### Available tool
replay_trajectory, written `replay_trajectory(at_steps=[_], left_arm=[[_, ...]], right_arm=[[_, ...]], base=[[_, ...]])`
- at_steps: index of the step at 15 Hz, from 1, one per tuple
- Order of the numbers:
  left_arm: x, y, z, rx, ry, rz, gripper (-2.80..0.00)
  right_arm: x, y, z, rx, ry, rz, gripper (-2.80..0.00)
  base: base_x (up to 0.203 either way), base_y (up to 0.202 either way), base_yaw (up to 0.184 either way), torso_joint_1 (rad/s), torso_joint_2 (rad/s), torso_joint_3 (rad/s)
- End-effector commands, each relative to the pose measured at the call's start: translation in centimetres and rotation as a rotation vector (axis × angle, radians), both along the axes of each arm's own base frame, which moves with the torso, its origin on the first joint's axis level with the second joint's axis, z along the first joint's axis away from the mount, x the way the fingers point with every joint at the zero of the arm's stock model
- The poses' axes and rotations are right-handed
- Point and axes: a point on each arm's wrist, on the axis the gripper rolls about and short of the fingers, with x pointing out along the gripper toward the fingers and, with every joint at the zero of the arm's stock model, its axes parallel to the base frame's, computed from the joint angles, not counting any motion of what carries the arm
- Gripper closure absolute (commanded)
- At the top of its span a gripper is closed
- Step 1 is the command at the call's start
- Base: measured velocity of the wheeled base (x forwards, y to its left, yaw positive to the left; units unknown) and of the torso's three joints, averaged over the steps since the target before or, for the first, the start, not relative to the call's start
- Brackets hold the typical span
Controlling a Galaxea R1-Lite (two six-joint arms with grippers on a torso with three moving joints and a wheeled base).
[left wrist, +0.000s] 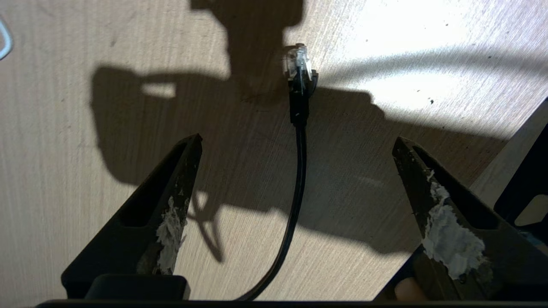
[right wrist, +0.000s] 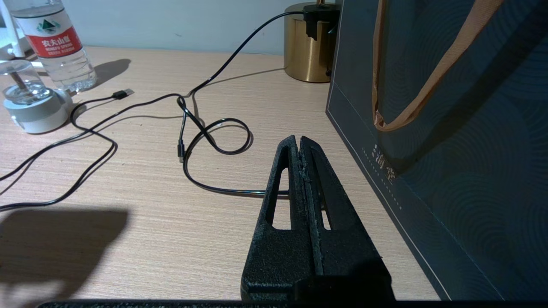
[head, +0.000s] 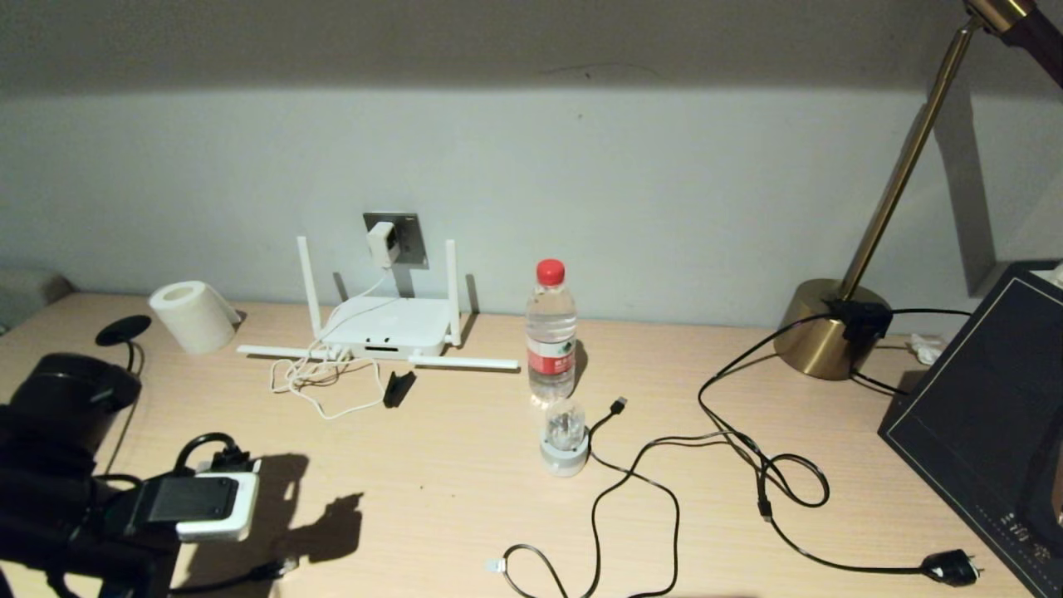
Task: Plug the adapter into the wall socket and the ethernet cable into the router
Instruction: Pick up cable
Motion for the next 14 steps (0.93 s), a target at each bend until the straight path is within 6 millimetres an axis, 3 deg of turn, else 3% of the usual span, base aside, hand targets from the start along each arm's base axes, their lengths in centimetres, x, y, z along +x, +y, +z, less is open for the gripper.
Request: replay_trajectory(at_steps=[1,11,14], left_arm=[[0.5,0.1,-0.9,0.001,0.041,-0.02,-2.8],[2.0,0.3,-3.8,0.012,0.09,-0.056,-2.8],[2.3,0.4,-3.9,0.011,0.092,-0.056,-2.8]], right_arm=[[0.3,0.0,-0.8,0.0,0.031,0.0,0.0],[0.3,0.0,-0.8,0.0,0.031,0.0,0.0],[0.3,0.0,-0.8,0.0,0.031,0.0,0.0]], base=[[0.0,0.0,0.0,0.0,0.0,0.0],[0.0,0.0,0.0,0.0,0.0,0.0],[0.0,0.0,0.0,0.0,0.0,0.0]])
